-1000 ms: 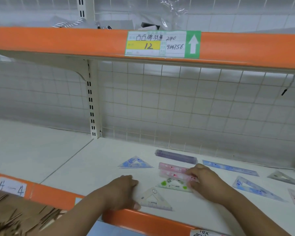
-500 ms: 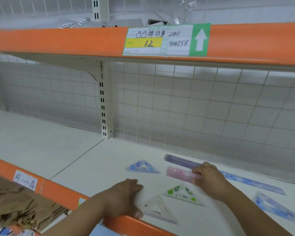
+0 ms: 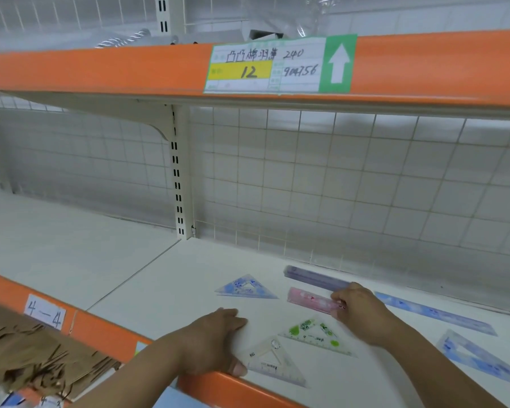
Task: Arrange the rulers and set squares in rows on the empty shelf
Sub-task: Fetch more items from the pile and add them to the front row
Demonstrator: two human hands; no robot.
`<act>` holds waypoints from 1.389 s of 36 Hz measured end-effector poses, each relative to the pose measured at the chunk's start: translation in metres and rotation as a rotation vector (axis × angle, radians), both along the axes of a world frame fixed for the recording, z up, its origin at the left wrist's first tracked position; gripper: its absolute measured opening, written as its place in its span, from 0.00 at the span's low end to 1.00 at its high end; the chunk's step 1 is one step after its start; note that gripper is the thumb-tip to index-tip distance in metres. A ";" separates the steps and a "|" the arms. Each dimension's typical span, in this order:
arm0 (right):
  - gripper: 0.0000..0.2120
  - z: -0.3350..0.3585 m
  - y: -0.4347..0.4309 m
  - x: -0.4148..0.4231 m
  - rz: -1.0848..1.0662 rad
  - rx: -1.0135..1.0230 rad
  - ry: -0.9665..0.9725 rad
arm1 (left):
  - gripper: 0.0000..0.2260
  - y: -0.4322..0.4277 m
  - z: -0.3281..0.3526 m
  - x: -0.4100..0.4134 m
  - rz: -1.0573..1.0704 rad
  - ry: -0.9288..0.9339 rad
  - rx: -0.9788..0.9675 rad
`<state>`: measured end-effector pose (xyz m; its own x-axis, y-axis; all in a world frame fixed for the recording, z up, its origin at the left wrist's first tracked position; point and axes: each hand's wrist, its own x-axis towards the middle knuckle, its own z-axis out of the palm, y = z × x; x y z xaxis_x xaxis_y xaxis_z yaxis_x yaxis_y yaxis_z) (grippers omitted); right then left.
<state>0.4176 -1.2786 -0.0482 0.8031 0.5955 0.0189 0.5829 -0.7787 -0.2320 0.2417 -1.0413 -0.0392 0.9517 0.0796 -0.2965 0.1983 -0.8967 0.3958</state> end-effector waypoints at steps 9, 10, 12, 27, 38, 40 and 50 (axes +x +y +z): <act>0.08 0.024 0.034 -0.058 0.271 0.153 -0.024 | 0.39 0.000 0.000 -0.002 0.006 -0.017 -0.017; 0.08 0.026 0.039 -0.070 0.326 0.125 0.003 | 0.40 0.000 -0.001 -0.002 0.004 -0.020 -0.018; 0.08 0.027 0.045 -0.086 0.398 0.075 0.053 | 0.39 0.000 0.000 -0.003 -0.004 -0.027 -0.009; 0.18 0.022 0.052 -0.118 0.226 -0.060 0.128 | 0.37 -0.002 -0.001 -0.003 -0.048 -0.051 0.011; 0.29 0.017 0.060 -0.126 -0.068 -0.086 0.207 | 0.20 -0.001 -0.004 -0.007 0.046 -0.130 -0.081; 0.28 0.015 0.062 -0.127 -0.097 -0.072 0.212 | 0.17 0.000 -0.005 -0.007 0.048 -0.144 -0.089; 0.15 0.023 0.073 -0.137 -0.180 -0.112 0.277 | 0.14 -0.001 -0.006 -0.006 0.026 -0.166 -0.029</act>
<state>0.2808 -1.2056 -0.0248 0.8608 0.4303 -0.2718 0.3610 -0.8926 -0.2700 0.2356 -1.0421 -0.0451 0.9856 0.0982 -0.1375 0.1505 -0.8801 0.4503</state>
